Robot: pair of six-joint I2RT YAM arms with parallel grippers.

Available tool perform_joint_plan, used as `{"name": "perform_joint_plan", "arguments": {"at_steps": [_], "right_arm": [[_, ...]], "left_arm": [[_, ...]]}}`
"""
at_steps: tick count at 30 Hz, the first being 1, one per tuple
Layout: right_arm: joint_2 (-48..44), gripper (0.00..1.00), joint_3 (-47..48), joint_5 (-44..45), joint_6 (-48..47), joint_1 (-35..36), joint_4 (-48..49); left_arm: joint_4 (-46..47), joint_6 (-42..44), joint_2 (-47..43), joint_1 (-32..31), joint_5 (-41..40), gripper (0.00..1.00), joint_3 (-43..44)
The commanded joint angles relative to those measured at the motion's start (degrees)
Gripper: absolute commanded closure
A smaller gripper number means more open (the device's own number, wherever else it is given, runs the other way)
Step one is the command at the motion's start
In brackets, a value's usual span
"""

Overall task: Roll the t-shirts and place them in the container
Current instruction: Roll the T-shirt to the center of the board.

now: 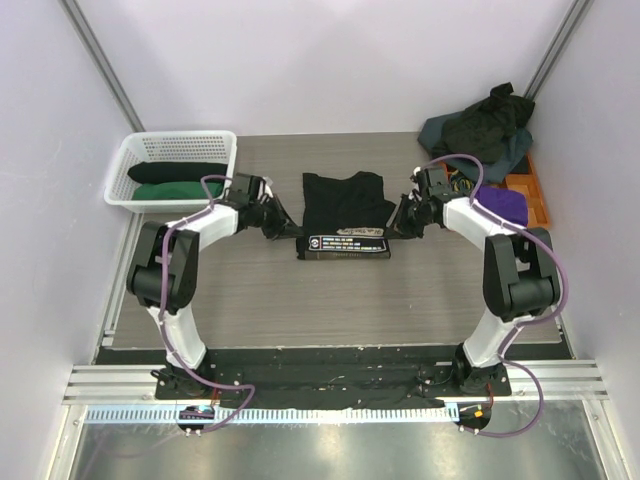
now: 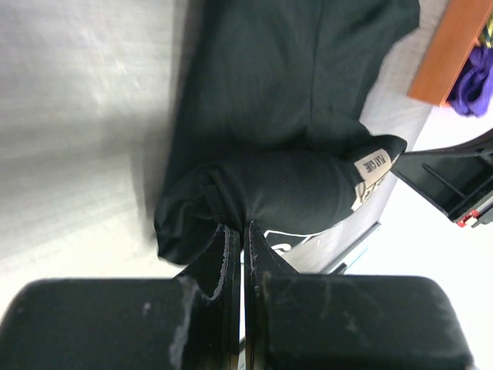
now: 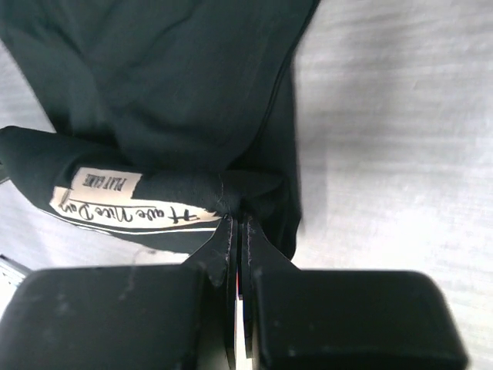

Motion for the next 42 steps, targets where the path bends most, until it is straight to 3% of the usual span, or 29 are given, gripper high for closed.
{"name": "perform_joint_plan", "arguments": {"at_steps": [1, 12, 15, 16, 19, 24, 27, 29, 30, 31, 32, 34, 37, 42], "right_arm": [[3.7, 0.99, 4.0, 1.4, 0.1, -0.8, 1.5], [8.6, 0.98, 7.0, 2.0, 1.3, -1.9, 4.1], [6.1, 0.80, 6.6, 2.4, 1.2, -1.9, 4.2], [5.1, 0.70, 6.4, 2.6, 1.1, -1.8, 4.3], [1.1, 0.58, 5.9, 3.1, 0.9, -1.8, 4.2], [-4.2, 0.56, 4.8, 1.9, 0.4, -1.9, 3.5], [-8.7, 0.59, 1.6, -0.5, 0.3, -1.8, 5.4], [-11.8, 0.72, -1.9, -2.9, 0.4, -1.9, 8.4], [-12.7, 0.79, -3.4, -4.7, 1.0, -1.8, 10.0], [-13.4, 0.90, -5.2, -6.9, 1.7, -1.8, 14.9], [-14.3, 0.93, -8.8, -12.8, 4.3, -1.8, 18.2], [-14.3, 0.99, -12.3, -18.1, 7.6, -1.8, 29.1], [-11.6, 0.99, -16.5, -23.0, 13.9, -1.2, 39.2], [-3.3, 0.99, -16.0, -26.3, 18.6, 0.0, 46.9]], "left_arm": [[-0.7, 1.3, 4.2, 1.0, -0.8, 1.00, 5.2], [-3.1, 2.2, 11.6, 1.0, -2.7, 1.00, 11.6], [-3.3, 2.7, 10.2, 1.1, -2.9, 0.91, 11.0], [-3.0, 3.1, 8.1, 1.0, -3.3, 0.86, 10.5], [-2.6, 4.1, 4.8, 1.0, -4.9, 0.67, 9.0], [-5.1, 5.3, -3.1, 1.0, -8.3, 0.63, 8.9], [-6.1, 6.0, -7.9, 1.0, -10.1, 0.63, 7.4], [-4.6, 5.3, -9.9, 1.0, -9.4, 0.70, 5.9], [-3.5, 4.7, -11.3, 1.0, -6.7, 0.74, 5.0], [-1.8, 3.8, -12.0, 0.8, -4.9, 0.89, 2.3], [3.2, 1.4, -12.5, 0.4, -3.1, 0.97, 0.7], [9.6, -0.8, -13.1, -1.1, 0.0, 1.00, -2.8], [14.3, -2.5, -11.8, -3.6, 0.2, 1.00, -4.0], [24.6, -8.1, -6.1, -5.6, 3.6, 1.00, -5.0]]}}
